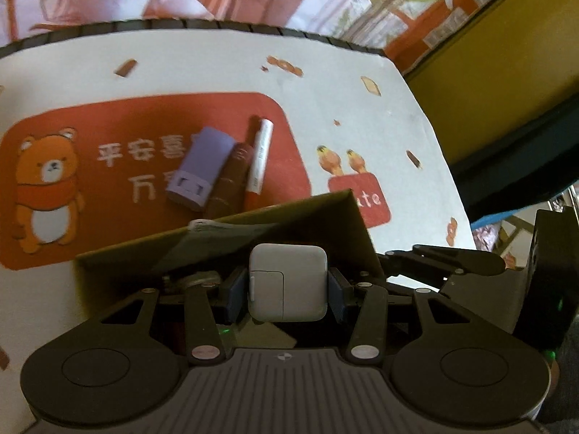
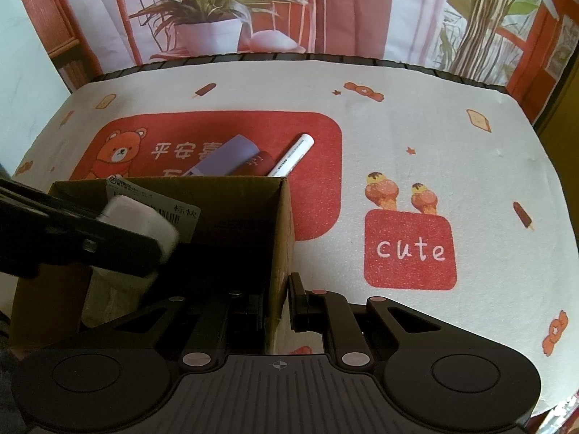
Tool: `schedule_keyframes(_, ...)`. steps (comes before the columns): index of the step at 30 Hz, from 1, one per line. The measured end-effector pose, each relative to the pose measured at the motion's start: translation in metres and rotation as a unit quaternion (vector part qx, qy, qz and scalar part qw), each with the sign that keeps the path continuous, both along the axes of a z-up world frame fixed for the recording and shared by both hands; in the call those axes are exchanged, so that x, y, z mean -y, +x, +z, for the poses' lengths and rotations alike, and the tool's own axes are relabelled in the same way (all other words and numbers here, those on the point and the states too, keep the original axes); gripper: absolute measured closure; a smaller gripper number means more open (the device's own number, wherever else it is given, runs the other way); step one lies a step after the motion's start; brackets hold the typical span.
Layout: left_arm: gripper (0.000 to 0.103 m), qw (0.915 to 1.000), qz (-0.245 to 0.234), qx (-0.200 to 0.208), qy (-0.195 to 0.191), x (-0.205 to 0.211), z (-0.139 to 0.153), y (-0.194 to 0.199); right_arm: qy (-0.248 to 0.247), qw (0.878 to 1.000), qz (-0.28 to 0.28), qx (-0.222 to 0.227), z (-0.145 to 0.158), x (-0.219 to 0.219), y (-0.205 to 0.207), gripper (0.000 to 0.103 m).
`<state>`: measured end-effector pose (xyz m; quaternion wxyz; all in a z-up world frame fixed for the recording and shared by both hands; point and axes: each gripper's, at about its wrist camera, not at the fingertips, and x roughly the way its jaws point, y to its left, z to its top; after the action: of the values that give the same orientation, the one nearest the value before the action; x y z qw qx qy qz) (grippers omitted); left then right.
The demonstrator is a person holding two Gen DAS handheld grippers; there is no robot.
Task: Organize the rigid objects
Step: 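Lift the white charger with the left tool and carry it over the box, then lower the white charger into the box and open the left tool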
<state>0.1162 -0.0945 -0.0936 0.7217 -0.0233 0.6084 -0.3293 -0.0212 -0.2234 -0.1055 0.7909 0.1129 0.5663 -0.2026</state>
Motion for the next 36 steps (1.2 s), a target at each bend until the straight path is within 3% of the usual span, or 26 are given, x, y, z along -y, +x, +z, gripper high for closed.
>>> schedule_keyframes(11, 0.054, 0.9994, -0.024, -0.017, 0.02, 0.023, -0.02, 0.007, 0.0, 1.0, 0.0, 0.0, 0.0, 0.0, 0.0, 0.092)
schedule_keyframes(18, 0.053, 0.9986, -0.019, -0.036, 0.035, 0.026, -0.034, 0.013, 0.0, 1.0, 0.001, 0.0, 0.0, 0.0, 0.0, 0.092)
schedule_keyframes(36, 0.054, 0.9971, -0.012, -0.038, 0.066, 0.032, -0.051, 0.017, 0.0, 1.0, 0.002, -0.001, 0.0, -0.001, 0.0, 0.092)
